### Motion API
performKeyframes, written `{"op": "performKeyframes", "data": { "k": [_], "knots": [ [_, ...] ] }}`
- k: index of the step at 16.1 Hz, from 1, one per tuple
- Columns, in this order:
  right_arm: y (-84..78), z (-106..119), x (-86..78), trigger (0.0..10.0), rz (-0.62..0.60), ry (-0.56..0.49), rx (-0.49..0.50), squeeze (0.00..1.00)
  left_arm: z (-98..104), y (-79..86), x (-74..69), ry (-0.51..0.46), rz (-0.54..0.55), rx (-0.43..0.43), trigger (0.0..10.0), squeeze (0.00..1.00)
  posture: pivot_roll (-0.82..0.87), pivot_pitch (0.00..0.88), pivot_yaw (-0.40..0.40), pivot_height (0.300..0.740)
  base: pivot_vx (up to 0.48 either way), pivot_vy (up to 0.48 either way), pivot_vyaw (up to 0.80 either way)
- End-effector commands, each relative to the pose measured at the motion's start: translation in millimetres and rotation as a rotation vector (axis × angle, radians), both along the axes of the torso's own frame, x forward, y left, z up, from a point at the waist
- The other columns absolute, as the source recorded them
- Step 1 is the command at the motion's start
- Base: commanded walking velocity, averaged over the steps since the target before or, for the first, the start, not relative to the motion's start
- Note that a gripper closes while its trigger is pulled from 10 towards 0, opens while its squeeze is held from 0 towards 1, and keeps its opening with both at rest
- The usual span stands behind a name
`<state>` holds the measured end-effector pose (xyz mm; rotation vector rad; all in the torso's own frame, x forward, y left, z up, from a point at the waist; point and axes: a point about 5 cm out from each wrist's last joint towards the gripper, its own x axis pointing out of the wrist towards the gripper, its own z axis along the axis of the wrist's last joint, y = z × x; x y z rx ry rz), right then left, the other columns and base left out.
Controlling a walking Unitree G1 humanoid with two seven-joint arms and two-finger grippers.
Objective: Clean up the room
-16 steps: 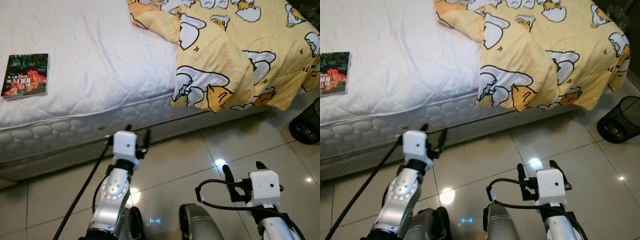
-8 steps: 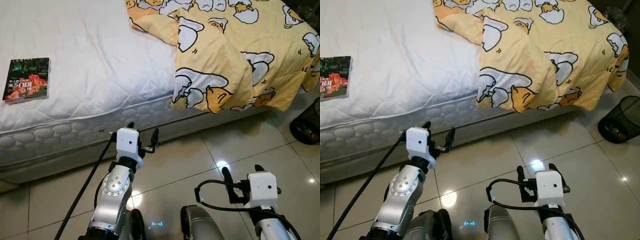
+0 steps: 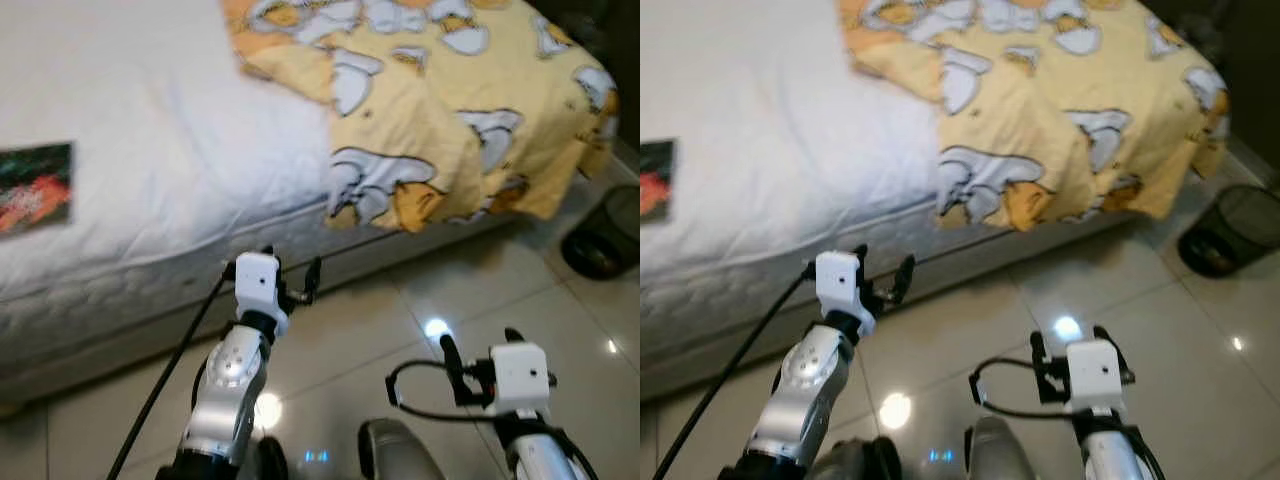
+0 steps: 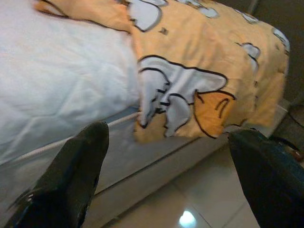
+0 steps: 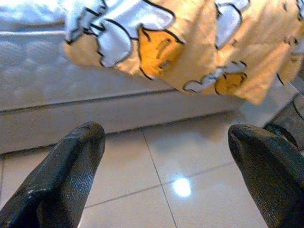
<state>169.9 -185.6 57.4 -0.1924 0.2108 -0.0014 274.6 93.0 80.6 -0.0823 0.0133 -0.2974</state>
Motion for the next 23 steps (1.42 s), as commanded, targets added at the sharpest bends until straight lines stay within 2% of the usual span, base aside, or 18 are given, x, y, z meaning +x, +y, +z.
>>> {"op": "performKeyframes", "data": {
  "k": [1,6,8,10,13,14,16,18,23],
  "knots": [
    [0.0,-2.5,-3.1,10.0,0.001,0.010,0.003,0.00,0.4,-14.3,-1.9,0.005,-0.035,-0.034,10.0,0.00,-0.31,0.193,0.023,0.719,0.480,0.000,0.00],
    [-0.6,-0.3,-3.4,10.0,-0.011,-0.003,0.034,0.00,1.9,-19.0,-6.3,-0.015,-0.079,-0.039,10.0,0.00,-0.31,0.194,0.027,0.719,0.480,0.000,0.00],
    [0.2,-1.9,-3.8,10.0,-0.010,0.000,0.032,0.00,3.8,-26.1,-7.4,-0.016,-0.108,-0.061,10.0,0.00,-0.31,0.194,0.032,0.719,0.480,0.000,0.00],
    [3.0,-2.5,-1.1,10.0,-0.004,-0.004,0.034,0.00,10.9,-43.3,-8.9,-0.047,-0.182,-0.056,10.0,0.00,-0.31,0.190,0.039,0.719,0.457,0.000,0.00],
    [4.5,-3.4,0.4,10.0,-0.001,-0.005,0.035,0.00,11.9,-49.0,-9.9,-0.056,-0.214,-0.052,10.0,0.00,-0.31,0.176,0.044,0.719,0.441,0.000,0.00],
    [4.9,-3.8,1.8,10.0,0.003,-0.007,0.034,0.00,10.6,-51.1,-10.0,-0.062,-0.225,-0.016,10.0,0.00,-0.31,0.168,0.044,0.719,0.480,0.000,0.00],
    [5.0,-4.1,5.3,10.0,0.009,-0.010,0.031,0.00,4.1,-44.3,-5.5,-0.006,-0.183,-0.042,10.0,0.00,-0.31,0.161,0.045,0.719,0.000,0.000,0.00],
    [5.0,-4.4,6.7,10.0,0.011,-0.012,0.029,0.00,3.8,-41.4,-1.6,0.001,-0.164,-0.043,10.0,0.00,-0.31,0.152,0.044,0.719,0.000,-0.452,0.00],
    [4.9,-6.2,6.2,10.0,0.014,-0.014,0.024,0.00,-1.1,-44.0,0.9,0.033,-0.149,-0.060,10.0,0.00,-0.31,0.141,0.047,0.719,0.000,-0.439,0.00]
  ]
}}
